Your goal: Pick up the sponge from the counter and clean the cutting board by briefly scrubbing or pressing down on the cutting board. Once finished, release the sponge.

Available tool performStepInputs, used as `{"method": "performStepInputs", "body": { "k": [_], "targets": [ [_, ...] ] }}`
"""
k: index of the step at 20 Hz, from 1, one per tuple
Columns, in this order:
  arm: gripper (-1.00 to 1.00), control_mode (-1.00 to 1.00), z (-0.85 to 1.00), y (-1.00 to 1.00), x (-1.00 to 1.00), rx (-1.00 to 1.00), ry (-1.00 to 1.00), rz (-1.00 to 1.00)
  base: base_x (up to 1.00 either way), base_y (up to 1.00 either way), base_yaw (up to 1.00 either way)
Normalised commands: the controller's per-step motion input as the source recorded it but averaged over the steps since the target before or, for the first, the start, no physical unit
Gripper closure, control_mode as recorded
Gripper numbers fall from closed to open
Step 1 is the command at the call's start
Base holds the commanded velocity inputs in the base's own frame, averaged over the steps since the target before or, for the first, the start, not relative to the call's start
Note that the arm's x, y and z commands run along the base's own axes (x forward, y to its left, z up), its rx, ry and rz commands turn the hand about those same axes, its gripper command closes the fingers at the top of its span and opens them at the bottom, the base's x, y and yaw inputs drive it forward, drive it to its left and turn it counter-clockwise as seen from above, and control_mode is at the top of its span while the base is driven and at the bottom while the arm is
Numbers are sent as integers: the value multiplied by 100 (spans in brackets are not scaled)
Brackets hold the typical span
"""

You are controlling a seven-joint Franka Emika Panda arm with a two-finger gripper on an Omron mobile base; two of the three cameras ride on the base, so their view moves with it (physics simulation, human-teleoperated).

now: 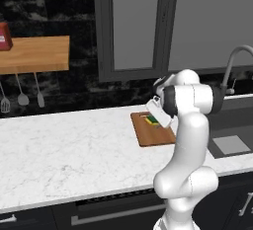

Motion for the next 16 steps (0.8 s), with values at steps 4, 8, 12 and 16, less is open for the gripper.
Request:
{"method": "performStepInputs", "body": {
  "k": [4, 8, 12, 16],
  "targets": [
    [100, -100, -28, 0, 66, 1, -12, 9, 0, 0, 0],
    [100, -100, -40, -3, 75, 2, -6, 11, 0, 0, 0],
    [100, -100, -34, -10, 76, 1, 0, 6, 0, 0, 0],
    [100, -100, -3, -18, 47, 1, 0, 1, 0, 0, 0]
  ]
}}
